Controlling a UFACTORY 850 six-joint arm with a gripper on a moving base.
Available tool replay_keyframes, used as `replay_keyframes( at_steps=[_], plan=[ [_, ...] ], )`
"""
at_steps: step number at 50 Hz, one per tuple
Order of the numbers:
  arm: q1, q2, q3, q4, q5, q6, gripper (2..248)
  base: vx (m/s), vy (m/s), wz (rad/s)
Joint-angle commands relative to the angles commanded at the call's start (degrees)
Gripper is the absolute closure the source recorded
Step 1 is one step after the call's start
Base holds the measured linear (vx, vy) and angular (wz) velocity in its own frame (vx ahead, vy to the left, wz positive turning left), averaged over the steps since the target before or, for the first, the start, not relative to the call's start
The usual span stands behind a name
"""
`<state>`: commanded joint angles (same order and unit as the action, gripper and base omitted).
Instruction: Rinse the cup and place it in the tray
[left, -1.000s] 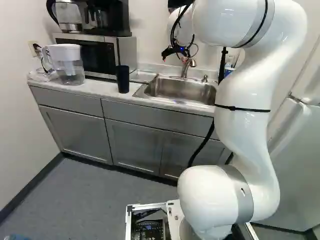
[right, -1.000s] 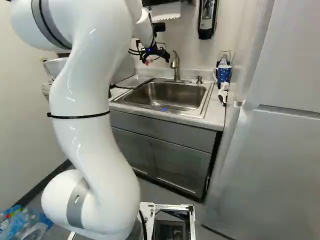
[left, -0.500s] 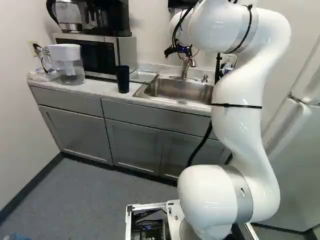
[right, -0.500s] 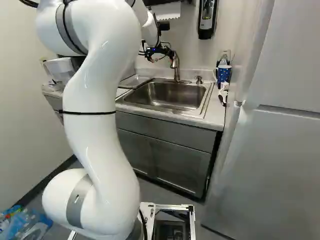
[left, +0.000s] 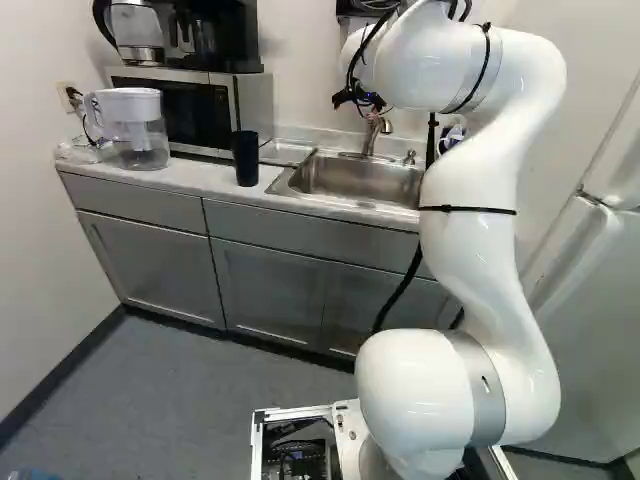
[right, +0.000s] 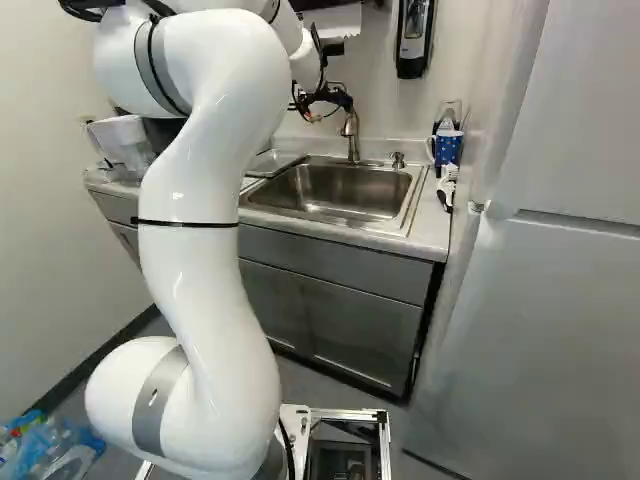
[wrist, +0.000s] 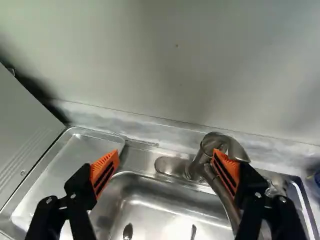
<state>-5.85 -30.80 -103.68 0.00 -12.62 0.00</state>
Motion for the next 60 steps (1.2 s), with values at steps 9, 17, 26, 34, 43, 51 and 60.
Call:
replay_keyframes(
  at_steps=[9, 17, 26, 34, 43, 51, 60],
  plan=[
    [0.0, 0.0, 0.0, 0.0, 1.9, 0.0, 3, 0.000, 0.000, 0.000],
    [0.0, 0.0, 0.0, 0.0, 3.7, 0.0, 3, 0.000, 0.000, 0.000],
    [0.0, 0.0, 0.0, 0.0, 5.3, 0.0, 3, 0.000, 0.000, 0.000],
    [-0.1, 0.0, 0.0, 0.0, 6.6, 0.0, 3, 0.000, 0.000, 0.000],
    [-0.1, 0.0, 0.0, 0.0, 7.3, 0.0, 3, 0.000, 0.000, 0.000],
    [-0.1, 0.0, 0.0, 0.0, 7.3, 0.0, 3, 0.000, 0.000, 0.000],
    [0.1, 0.3, 0.3, 0.0, 7.3, 0.0, 3, 0.000, 0.000, 0.000]
  ],
)
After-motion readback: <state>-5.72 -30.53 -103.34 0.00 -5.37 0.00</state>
